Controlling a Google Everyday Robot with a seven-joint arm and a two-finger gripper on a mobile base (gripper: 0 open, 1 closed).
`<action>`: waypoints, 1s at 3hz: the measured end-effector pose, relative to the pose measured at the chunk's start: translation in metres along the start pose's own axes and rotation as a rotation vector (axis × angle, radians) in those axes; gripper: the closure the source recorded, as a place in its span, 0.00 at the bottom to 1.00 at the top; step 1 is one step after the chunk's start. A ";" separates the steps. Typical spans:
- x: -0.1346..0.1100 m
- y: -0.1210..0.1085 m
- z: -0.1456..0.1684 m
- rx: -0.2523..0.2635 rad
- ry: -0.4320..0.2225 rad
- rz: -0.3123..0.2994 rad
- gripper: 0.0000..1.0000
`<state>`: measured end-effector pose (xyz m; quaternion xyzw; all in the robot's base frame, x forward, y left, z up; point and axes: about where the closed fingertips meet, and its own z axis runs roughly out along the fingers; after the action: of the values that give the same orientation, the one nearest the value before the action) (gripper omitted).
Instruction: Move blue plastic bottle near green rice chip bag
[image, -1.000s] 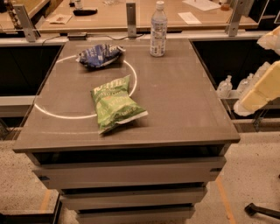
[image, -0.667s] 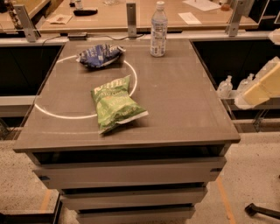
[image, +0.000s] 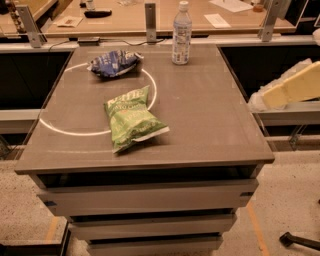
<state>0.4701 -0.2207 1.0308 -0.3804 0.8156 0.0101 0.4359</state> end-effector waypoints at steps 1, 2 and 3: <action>-0.009 -0.006 0.029 0.034 -0.038 0.051 0.00; -0.024 -0.023 0.063 0.055 -0.058 0.100 0.00; -0.045 -0.044 0.105 0.046 -0.066 0.133 0.00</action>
Offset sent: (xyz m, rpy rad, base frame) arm 0.1284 0.0327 -0.0212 0.1481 -0.0455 -0.1425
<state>0.5868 -0.1875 1.0119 -0.3148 0.8242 0.0329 0.4696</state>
